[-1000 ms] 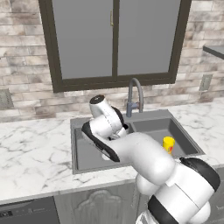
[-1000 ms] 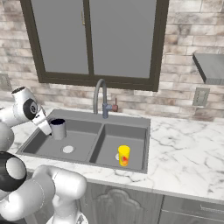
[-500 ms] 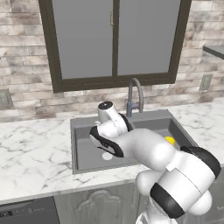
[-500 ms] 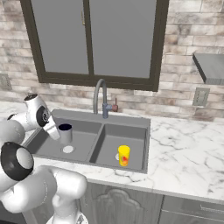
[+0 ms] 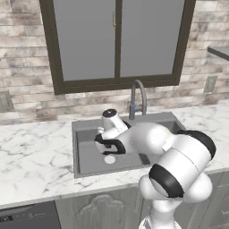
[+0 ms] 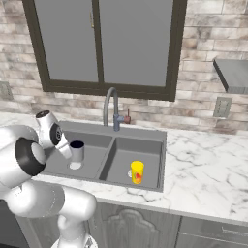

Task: Move any existing items from the left basin to the right basin for drying. Then move the mug from the counter to the left basin of the sink for washing.

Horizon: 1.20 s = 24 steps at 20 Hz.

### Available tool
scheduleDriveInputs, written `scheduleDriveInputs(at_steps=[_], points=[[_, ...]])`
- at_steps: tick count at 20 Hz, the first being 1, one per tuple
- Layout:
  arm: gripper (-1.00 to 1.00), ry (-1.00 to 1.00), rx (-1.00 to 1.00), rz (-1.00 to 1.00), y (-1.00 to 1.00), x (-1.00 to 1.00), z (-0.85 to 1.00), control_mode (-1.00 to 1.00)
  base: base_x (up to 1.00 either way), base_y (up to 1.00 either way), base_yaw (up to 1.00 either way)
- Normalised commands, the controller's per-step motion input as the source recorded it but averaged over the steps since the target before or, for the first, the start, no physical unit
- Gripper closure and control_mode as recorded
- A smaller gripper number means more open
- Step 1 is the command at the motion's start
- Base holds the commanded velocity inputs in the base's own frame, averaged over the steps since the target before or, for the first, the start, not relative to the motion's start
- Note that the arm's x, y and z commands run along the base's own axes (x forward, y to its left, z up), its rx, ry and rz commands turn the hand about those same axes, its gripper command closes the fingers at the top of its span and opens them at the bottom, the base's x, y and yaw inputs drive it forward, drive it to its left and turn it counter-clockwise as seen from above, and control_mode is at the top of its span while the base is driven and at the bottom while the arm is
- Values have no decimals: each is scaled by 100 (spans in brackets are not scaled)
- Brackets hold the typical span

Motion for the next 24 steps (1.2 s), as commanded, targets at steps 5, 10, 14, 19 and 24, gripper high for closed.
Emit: scheduleDriveInputs(at_steps=[5, 10, 14, 19, 24], points=[[100, 0, 0, 0, 0, 22, -31, -100, 0, 0, 0], [100, -2, 0, 0, 0, 17, -31, -100, 0, 0, 0], [100, -3, 0, 0, 0, 18, -32, -100, 0, 0, 0], [100, -4, 0, 0, 0, 14, -28, -100, 0, 0, 0], [100, -4, 0, 0, 0, 13, -26, -100, 0, 0, 0]])
